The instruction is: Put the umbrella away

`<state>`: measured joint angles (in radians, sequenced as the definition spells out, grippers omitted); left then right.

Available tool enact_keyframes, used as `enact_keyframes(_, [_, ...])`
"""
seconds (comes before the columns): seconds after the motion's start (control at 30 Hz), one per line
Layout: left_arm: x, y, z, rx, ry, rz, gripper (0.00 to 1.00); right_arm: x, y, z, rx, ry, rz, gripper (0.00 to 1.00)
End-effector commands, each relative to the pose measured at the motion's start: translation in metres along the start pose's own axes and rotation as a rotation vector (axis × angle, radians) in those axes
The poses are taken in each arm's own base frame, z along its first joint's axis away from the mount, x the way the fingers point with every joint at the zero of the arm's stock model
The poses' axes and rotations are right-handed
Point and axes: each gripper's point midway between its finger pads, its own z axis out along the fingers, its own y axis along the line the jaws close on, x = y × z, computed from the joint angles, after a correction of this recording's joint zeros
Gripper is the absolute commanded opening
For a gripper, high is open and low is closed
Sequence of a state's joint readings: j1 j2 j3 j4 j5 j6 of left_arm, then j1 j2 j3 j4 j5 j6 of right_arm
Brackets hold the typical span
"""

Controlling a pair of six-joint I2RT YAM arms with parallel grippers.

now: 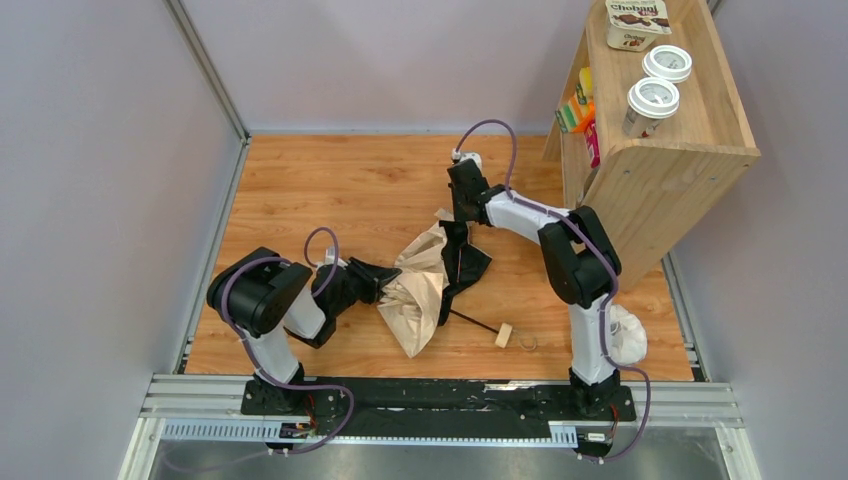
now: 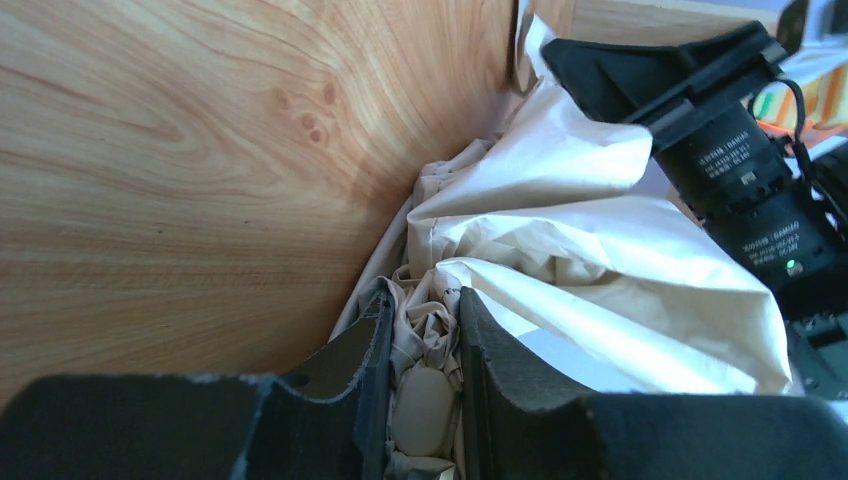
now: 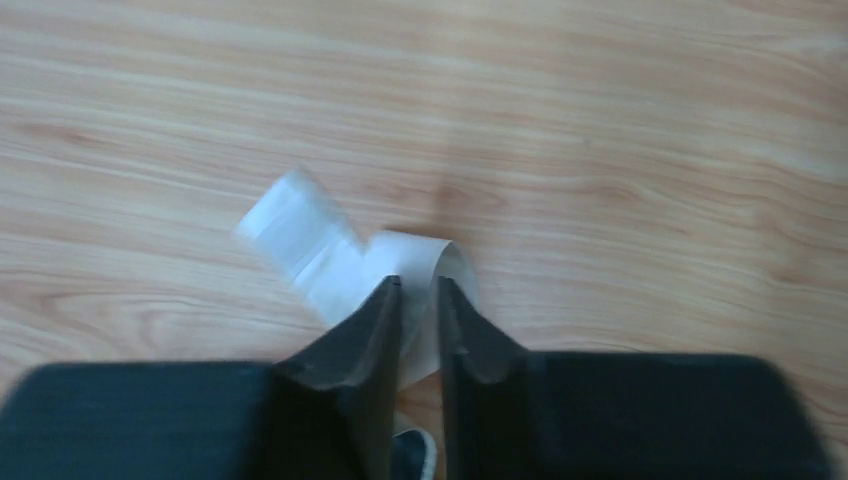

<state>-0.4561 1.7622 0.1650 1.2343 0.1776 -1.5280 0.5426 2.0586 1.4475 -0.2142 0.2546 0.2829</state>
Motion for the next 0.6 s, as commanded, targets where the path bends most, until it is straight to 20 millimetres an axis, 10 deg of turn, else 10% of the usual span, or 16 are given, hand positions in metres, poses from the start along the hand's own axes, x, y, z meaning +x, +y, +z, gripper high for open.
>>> enact_keyframes(0.0, [-0.001, -0.017, -0.004, 0.074, -0.014, 0.08, 0.0, -0.021, -0.019, -0.03, 0.059, 0.111, -0.073, 0.42])
enact_keyframes(0.07, [-0.001, -0.015, -0.004, 0.066, -0.012, 0.08, 0.0, -0.025, -0.017, -0.061, 0.049, 0.122, -0.092, 0.73])
enact_keyframes(0.2, [0.001, -0.01, -0.004, 0.047, -0.008, 0.065, 0.0, -0.018, -0.025, -0.129, 0.092, 0.121, -0.149, 1.0])
enact_keyframes(0.3, [0.0, -0.006, -0.004, 0.036, -0.009, 0.061, 0.0, -0.014, -0.012, -0.177, 0.085, 0.045, -0.286, 1.0])
enact_keyframes(0.4, [0.0, -0.005, -0.004, 0.037, -0.011, 0.063, 0.0, 0.005, 0.043, -0.225, -0.078, -0.116, -0.531, 1.0])
enact_keyframes(0.57, [-0.001, 0.003, -0.003, 0.017, -0.019, 0.052, 0.0, 0.085, 0.135, -0.283, -0.489, -0.132, -0.761, 1.0])
